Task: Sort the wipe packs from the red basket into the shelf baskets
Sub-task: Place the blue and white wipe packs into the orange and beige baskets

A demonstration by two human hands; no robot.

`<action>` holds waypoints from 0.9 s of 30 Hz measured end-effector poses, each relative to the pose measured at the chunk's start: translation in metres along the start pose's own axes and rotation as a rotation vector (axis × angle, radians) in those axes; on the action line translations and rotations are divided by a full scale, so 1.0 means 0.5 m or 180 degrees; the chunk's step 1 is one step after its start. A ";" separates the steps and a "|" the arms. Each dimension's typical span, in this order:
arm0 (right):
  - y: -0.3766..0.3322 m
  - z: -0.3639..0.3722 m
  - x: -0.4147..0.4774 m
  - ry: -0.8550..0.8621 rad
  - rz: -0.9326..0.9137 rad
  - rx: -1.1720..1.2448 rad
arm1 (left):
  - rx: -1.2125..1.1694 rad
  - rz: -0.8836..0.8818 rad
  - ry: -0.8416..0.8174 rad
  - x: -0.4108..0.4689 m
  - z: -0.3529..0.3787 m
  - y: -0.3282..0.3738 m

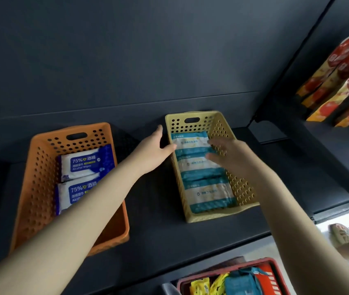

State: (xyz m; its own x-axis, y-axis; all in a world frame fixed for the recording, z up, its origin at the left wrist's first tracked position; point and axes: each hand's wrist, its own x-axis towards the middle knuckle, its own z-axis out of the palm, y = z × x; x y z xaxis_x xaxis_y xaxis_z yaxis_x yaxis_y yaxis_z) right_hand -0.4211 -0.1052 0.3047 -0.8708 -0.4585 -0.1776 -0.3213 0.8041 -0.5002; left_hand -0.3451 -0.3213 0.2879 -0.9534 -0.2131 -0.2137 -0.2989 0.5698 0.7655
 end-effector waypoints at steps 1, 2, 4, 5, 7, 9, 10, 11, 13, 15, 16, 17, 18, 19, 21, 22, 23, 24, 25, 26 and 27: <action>-0.008 -0.015 -0.020 0.0179 -0.0024 -0.0010 | 0.0131 0.0057 0.0110 -0.013 -0.011 0.006; -0.018 -0.028 -0.045 0.0389 -0.0062 -0.0002 | 0.0198 0.0143 0.0207 -0.031 -0.022 0.012; -0.042 -0.042 -0.110 0.0805 -0.0153 0.0089 | 0.0259 0.0415 0.0399 -0.083 -0.036 0.022; -0.053 -0.041 -0.148 0.0981 -0.0191 0.0164 | 0.0238 0.0561 0.0475 -0.116 -0.038 0.026; -0.076 -0.024 -0.237 0.1252 -0.0217 0.0300 | 0.0005 0.0821 0.0524 -0.197 -0.037 0.025; -0.094 0.012 -0.334 0.1387 -0.0198 0.0345 | -0.0308 0.1046 0.0437 -0.292 -0.028 0.013; -0.101 0.037 -0.384 0.1415 -0.0160 0.0384 | -0.0425 0.1147 0.0367 -0.341 -0.020 0.001; -0.107 0.066 -0.435 0.1414 -0.0096 0.0464 | -0.0514 0.1232 0.0295 -0.392 -0.011 -0.014; -0.110 0.133 -0.538 0.1338 0.0027 0.0584 | -0.0642 0.1306 0.0123 -0.490 0.012 -0.057; -0.109 0.201 -0.634 0.1255 0.0176 0.0642 | -0.0703 0.1273 -0.0102 -0.578 0.041 -0.112; -0.104 0.235 -0.678 0.1200 0.0271 0.0667 | -0.0687 0.1199 -0.0200 -0.618 0.060 -0.141; -0.099 0.267 -0.719 0.1109 0.0373 0.0675 | -0.0682 0.1086 -0.0278 -0.656 0.080 -0.170; -0.093 0.298 -0.759 0.0984 0.0481 0.0659 | -0.0674 0.0963 -0.0330 -0.692 0.100 -0.199; -0.084 0.330 -0.795 0.0841 0.0583 0.0647 | -0.0657 0.0855 -0.0371 -0.725 0.121 -0.228; -0.063 0.388 -0.858 0.0611 0.0791 0.0658 | -0.0540 0.0680 -0.0504 -0.780 0.168 -0.284; -0.050 0.414 -0.884 0.0555 0.0877 0.0690 | -0.0474 0.0608 -0.0600 -0.799 0.192 -0.307; -0.035 0.437 -0.907 0.0522 0.0960 0.0738 | -0.0421 0.0544 -0.0690 -0.816 0.217 -0.328; -0.020 0.457 -0.927 0.0480 0.1054 0.0776 | -0.0374 0.0473 -0.0758 -0.828 0.240 -0.345; -0.003 0.475 -0.944 0.0418 0.1167 0.0818 | -0.0342 0.0395 -0.0820 -0.835 0.263 -0.356; 0.016 0.489 -0.959 0.0346 0.1280 0.0860 | -0.0333 0.0309 -0.0890 -0.840 0.286 -0.366; 0.037 0.502 -0.970 0.0299 0.1366 0.0911 | -0.0338 0.0218 -0.0978 -0.843 0.309 -0.372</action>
State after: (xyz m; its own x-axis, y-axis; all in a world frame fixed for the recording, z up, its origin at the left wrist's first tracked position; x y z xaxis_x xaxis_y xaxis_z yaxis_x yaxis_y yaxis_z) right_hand 0.0887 0.0370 0.1688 -0.9356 -0.0639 -0.3474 0.1749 0.7706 -0.6128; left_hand 0.1057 -0.2146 0.1419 -0.9439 0.0813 -0.3202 -0.2431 0.4852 0.8399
